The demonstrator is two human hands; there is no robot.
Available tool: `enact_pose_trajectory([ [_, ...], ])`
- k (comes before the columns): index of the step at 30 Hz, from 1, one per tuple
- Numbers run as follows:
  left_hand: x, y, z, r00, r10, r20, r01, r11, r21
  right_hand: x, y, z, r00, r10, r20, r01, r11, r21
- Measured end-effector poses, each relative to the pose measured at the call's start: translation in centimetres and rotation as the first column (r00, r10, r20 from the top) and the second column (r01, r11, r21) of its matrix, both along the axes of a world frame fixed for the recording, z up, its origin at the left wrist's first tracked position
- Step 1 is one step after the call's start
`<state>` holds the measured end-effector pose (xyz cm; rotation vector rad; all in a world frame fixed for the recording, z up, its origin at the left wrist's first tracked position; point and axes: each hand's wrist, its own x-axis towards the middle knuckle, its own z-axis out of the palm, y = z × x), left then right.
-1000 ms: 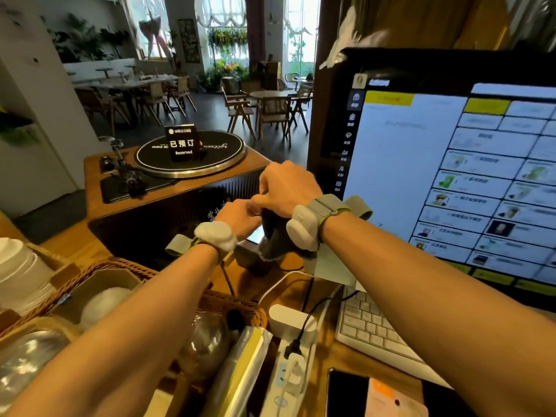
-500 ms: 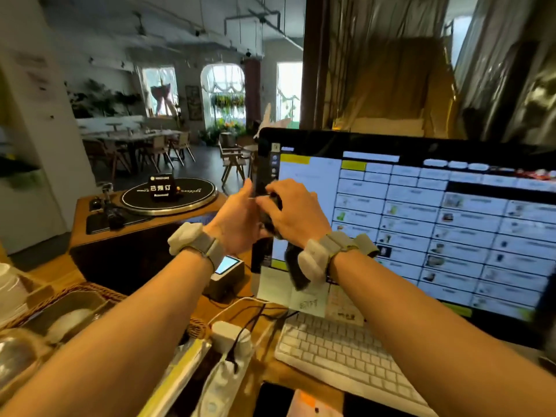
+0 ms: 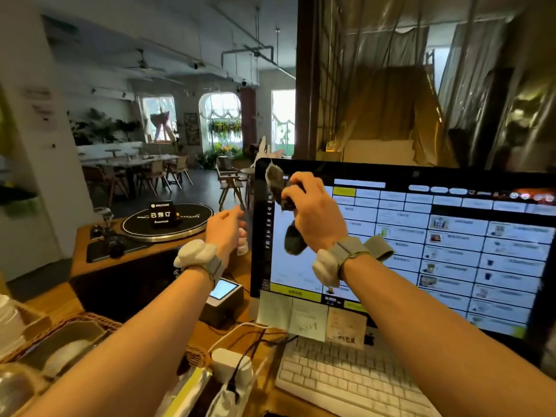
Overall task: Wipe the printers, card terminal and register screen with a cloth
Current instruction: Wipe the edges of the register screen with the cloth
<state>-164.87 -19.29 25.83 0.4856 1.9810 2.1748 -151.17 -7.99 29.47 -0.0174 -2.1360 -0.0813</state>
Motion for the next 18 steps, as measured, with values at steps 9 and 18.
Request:
enact_pose_trajectory([
  [9,-2.2,2.2,-0.3,0.961,-0.251,-0.115,0.238,0.964,-0.118,-3.6,1.1,0.4,0.968,-0.253,-0.007,0.236,0.894,0.380],
  [18,-3.8,4.0,-1.0,0.964,-0.220,-0.150,0.212,0.975,-0.067,-6.6,-0.1,2.3,0.927,-0.340,0.157,0.273,0.900,0.339],
])
